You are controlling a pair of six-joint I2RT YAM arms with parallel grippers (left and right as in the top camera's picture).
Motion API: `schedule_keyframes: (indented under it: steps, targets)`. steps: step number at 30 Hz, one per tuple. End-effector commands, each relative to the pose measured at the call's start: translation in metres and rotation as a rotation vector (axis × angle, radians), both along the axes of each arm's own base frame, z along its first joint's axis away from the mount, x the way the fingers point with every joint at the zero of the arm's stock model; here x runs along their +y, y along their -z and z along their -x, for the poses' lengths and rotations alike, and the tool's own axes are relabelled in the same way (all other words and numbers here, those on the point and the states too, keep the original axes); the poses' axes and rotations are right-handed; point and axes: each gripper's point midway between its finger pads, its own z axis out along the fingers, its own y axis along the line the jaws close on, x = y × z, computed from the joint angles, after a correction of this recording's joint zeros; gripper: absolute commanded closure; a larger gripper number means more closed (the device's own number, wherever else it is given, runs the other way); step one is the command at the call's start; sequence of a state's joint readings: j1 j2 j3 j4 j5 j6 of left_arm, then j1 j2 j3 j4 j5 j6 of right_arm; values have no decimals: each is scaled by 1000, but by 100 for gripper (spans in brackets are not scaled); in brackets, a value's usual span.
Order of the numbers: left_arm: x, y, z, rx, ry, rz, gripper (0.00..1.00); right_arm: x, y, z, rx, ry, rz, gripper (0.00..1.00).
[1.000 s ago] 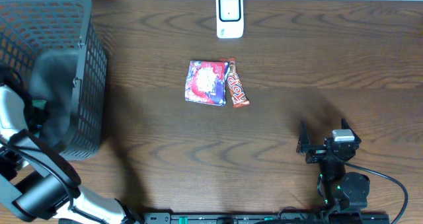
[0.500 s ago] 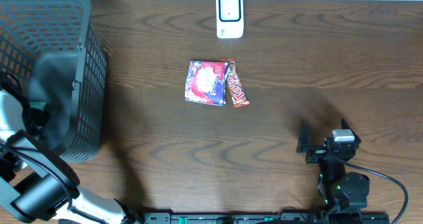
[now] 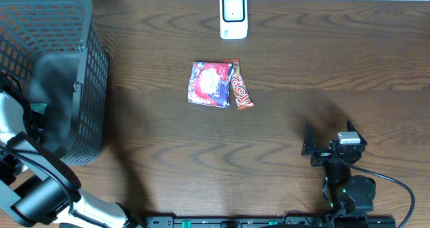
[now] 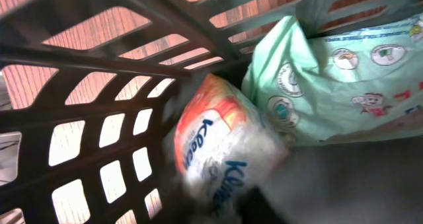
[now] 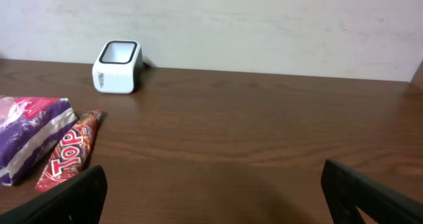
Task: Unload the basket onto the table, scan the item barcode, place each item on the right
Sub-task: 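Reach the left gripper into the basket and grasp the orange tissue pack, then carry the orange pack out and drop it right of the bar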
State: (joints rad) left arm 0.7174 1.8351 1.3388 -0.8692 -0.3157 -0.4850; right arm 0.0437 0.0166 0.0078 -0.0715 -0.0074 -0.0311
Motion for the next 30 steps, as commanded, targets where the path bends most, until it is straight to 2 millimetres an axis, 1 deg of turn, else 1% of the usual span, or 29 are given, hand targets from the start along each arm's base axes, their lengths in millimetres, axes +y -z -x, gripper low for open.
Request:
schedule_keyframes:
  steps: [1,4,7,10,12,15,19,22,24,27,28,30]
  targets:
    - [-2,3,4,18,5,12,92,1,1,0,1,-4,4,1]
    - [0,-8,2,-6,5,-8,93,1,1,0,1,-4,4,1]
    - [-4,-30,-9,-98,20,-9,93,1,1,0,1,-4,4,1]
    - [-15,-61,-27,-258,55,5,93,1,1,0,1,-4,4,1]
    - [-25,-86,-41,-391,90,13,93,1,1,0,1,-4,4,1]
    - [-47,-129,-61,-603,154,42,92,1,1,0,1,-4,4,1]
    - [-71,-180,-63,-804,133,48,93,1,1,0,1,-4,4,1]
    - [-92,-218,-70,-941,183,33,93,1,1,0,1,-4,4,1]
    - [-106,-244,-80,-1040,242,20,93,1,1,0,1,-4,4,1]
    - [-135,-290,-95,-1196,395,-4,93,1,1,0,1,-4,4,1]
    - [-147,-304,-98,-1241,447,-9,93,1,1,0,1,-4,4,1]
    - [-168,-326,-99,-1304,533,-23,93,1,1,0,1,-4,4,1]
